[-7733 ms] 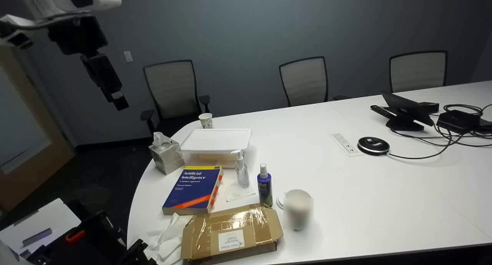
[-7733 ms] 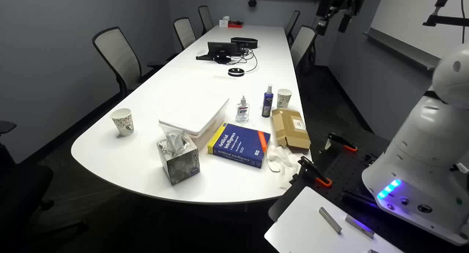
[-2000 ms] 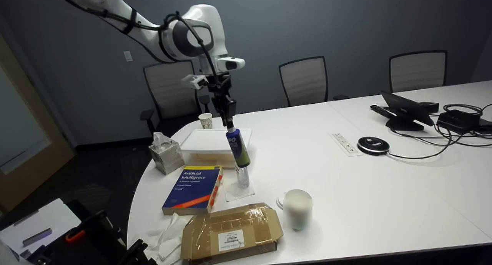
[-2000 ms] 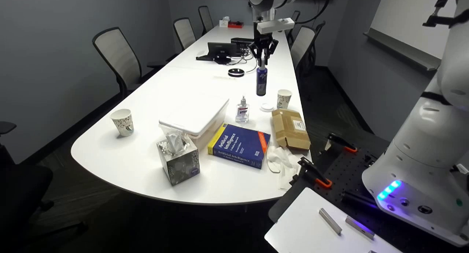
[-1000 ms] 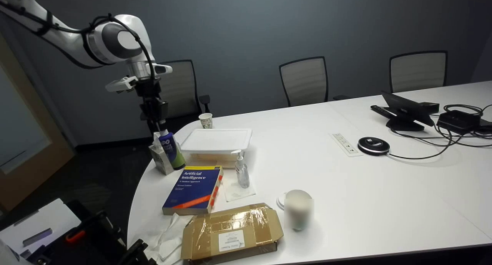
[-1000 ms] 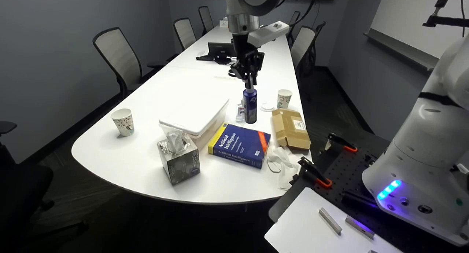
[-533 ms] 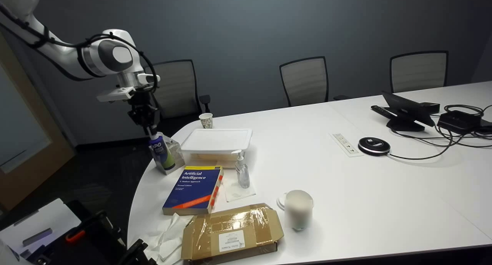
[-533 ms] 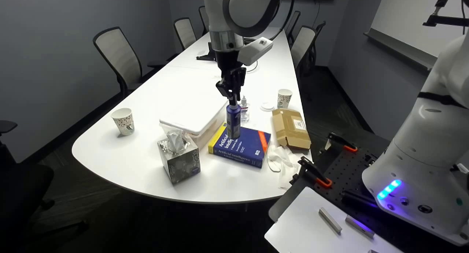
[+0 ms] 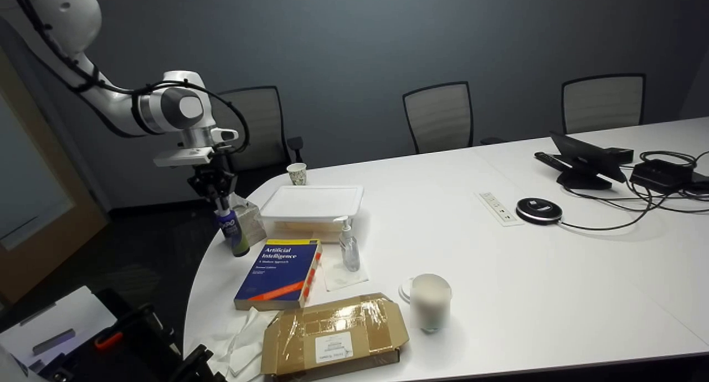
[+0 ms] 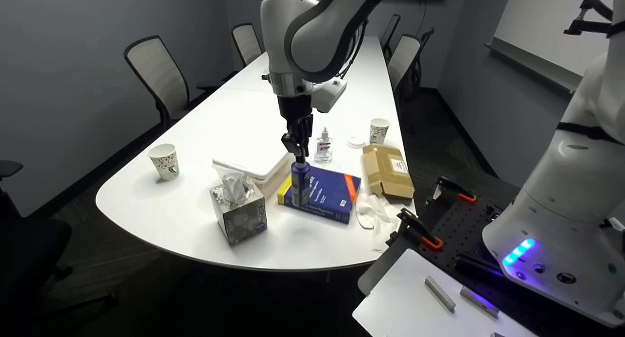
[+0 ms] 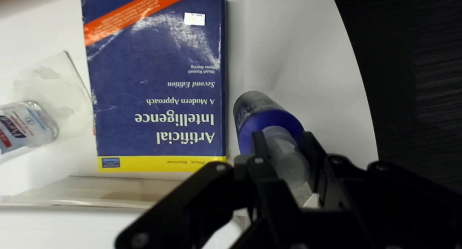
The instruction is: Move the blue spray bottle and place it next to the tissue box
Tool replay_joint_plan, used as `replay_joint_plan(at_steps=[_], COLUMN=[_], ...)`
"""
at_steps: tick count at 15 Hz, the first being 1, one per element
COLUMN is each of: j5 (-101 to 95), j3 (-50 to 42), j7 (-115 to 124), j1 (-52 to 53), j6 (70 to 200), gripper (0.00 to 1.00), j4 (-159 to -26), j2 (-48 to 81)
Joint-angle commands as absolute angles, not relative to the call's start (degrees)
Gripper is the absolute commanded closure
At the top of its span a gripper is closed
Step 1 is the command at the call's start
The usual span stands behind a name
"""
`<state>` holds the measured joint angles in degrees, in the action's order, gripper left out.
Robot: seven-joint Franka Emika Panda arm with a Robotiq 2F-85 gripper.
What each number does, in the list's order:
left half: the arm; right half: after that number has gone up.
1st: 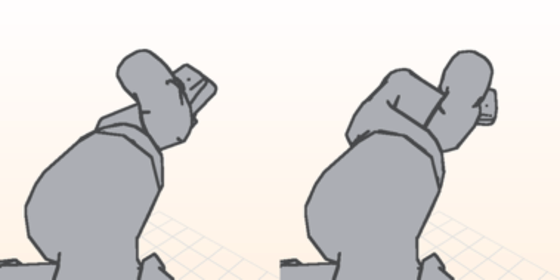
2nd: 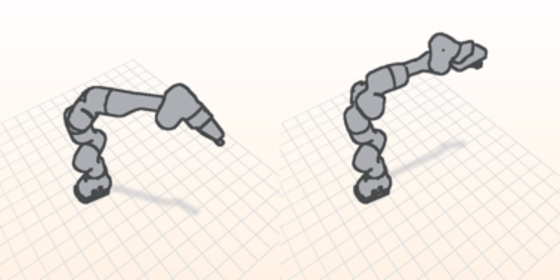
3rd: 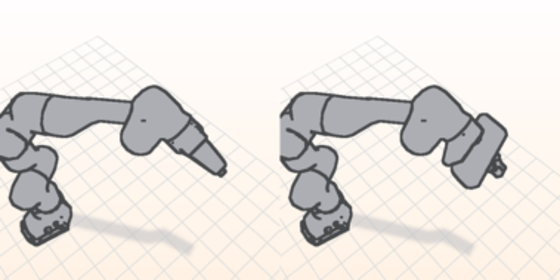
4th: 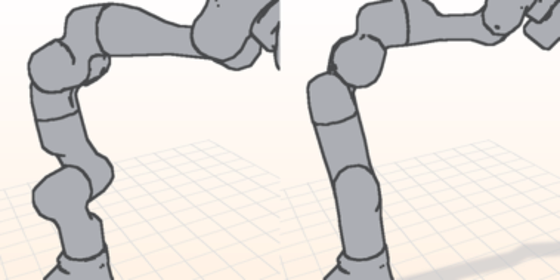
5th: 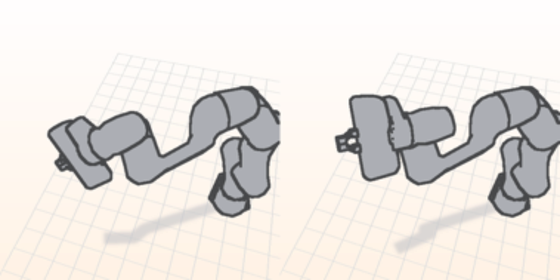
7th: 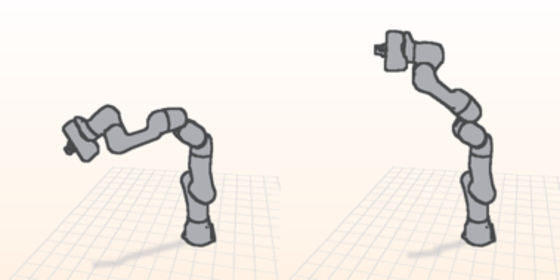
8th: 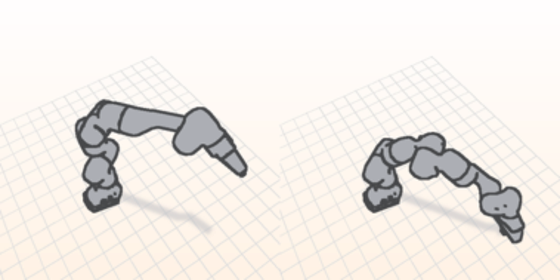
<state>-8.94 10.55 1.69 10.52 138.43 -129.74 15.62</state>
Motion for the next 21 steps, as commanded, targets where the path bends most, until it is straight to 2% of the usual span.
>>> replay_joint_plan(at_steps=[1,13,14,15,21], j5=[-7.51,-7.98,-7.92,-7.80,-6.49], j3=[11.46,10.72,10.76,10.88,11.28], j7=[-1.74,-2.46,-2.22,-2.40,-2.32], j1=[11.27,12.31,12.43,12.34,11.77], j6=[140.25,142.67,142.96,143.04,140.73], gripper=[0.93,0.93,0.57,0.46,0.02], j4=[-126.83,-118.34,-117.83,-117.51,-117.42], j2=[19.30,31.78,31.85,31.97,29.01])
